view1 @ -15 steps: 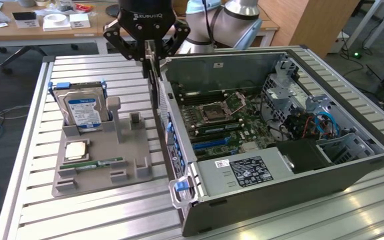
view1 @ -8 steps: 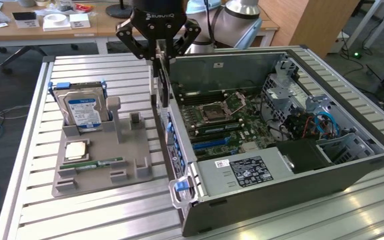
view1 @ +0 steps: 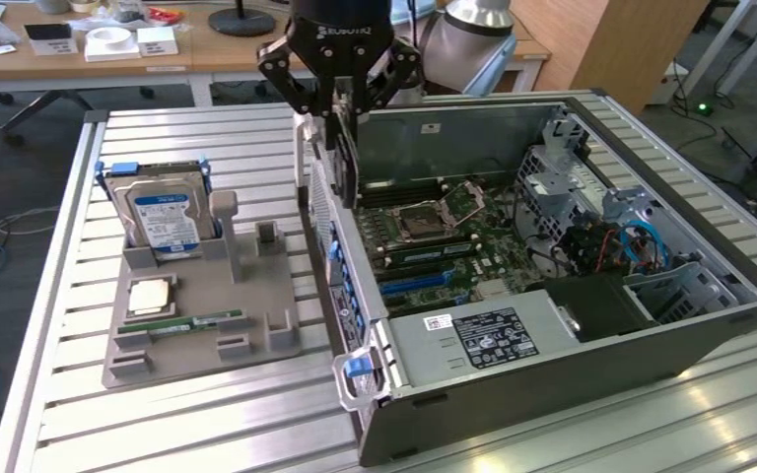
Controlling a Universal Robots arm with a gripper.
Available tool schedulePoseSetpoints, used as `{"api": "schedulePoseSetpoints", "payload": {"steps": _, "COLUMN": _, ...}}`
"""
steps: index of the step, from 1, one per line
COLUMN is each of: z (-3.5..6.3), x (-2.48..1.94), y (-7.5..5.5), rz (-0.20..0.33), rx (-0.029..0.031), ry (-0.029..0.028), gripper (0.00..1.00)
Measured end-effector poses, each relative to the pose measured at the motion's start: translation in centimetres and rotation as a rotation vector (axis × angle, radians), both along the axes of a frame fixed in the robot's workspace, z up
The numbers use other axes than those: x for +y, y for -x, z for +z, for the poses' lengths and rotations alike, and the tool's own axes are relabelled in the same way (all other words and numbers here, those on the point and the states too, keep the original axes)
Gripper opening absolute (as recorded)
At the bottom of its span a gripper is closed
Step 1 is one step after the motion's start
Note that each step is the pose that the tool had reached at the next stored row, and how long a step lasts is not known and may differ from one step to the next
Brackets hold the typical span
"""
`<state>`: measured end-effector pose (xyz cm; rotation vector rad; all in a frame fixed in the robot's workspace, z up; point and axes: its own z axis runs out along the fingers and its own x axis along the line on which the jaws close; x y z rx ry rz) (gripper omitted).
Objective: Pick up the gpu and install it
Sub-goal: 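Pick up the gpu and move the gpu toward the slot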
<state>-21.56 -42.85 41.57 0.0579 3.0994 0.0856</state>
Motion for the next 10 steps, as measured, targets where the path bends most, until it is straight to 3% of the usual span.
{"api": "schedulePoseSetpoints", "payload": {"steps": 10, "z": 0.0, "x": 0.0, "y": -3.5, "rz": 0.0, "rx": 0.0, "ry": -0.0017, "gripper": 0.26}}
